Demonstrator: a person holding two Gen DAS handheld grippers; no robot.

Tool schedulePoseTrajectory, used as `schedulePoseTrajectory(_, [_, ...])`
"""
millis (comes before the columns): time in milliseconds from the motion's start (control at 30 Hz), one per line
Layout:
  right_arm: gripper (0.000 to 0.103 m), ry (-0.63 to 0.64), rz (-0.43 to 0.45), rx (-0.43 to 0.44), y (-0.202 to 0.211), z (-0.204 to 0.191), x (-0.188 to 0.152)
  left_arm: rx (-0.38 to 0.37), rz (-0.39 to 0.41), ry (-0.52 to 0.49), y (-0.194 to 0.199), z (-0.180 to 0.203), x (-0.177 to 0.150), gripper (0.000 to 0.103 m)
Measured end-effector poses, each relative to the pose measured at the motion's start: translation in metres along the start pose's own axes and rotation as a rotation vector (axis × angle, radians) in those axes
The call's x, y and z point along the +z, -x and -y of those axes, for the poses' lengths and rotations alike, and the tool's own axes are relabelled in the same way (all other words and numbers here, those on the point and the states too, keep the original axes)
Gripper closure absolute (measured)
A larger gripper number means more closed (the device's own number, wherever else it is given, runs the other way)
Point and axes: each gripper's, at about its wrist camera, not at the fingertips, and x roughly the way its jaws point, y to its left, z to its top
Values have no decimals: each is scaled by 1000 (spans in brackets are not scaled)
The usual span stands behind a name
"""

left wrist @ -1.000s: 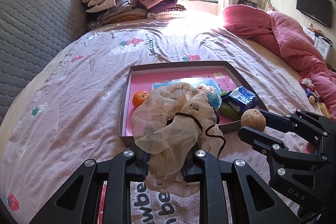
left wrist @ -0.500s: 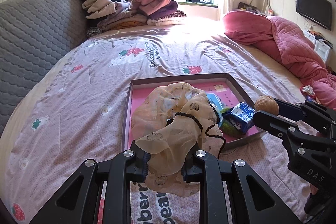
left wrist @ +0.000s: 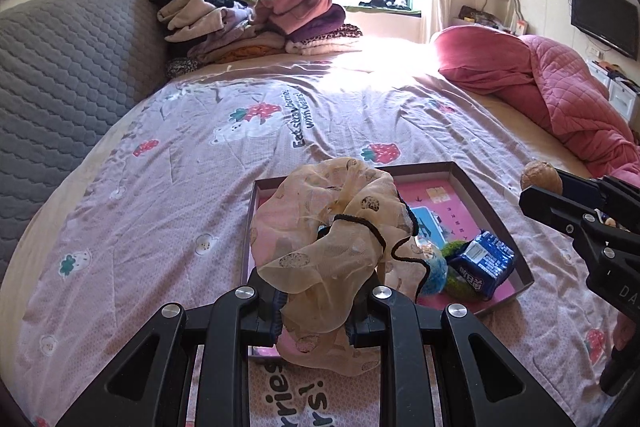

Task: Organize objects
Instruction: 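Carry the mesh bag in the left tool and walnut in the right tool into the tray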

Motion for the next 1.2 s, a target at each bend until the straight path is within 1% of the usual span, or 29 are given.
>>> schedulePoseTrajectory(233, [68, -3, -27, -15, -25, 12, 1, 12, -23, 17, -32, -12, 10, 80])
schedulePoseTrajectory(400, [68, -15, -55, -20, -48, 19, -2, 20, -44, 24, -56, -13, 14, 80])
schedulePoseTrajectory(600, [68, -2, -102, -51, -78, 23, -14, 4, -83, 46, -84, -13, 11, 80])
schedulePoseTrajectory(733, [68, 4, -128, -64, -93, 27, -21, 6, -105, 42, -101, -10, 9, 80])
schedulePoseTrajectory(1033, [68, 15, -159, -92, -118, 34, -29, 2, -158, 30, -135, -3, 6, 80])
schedulePoseTrajectory(1200, [68, 21, -206, -105, -131, 35, -35, -1, -200, 18, -151, 1, 2, 79])
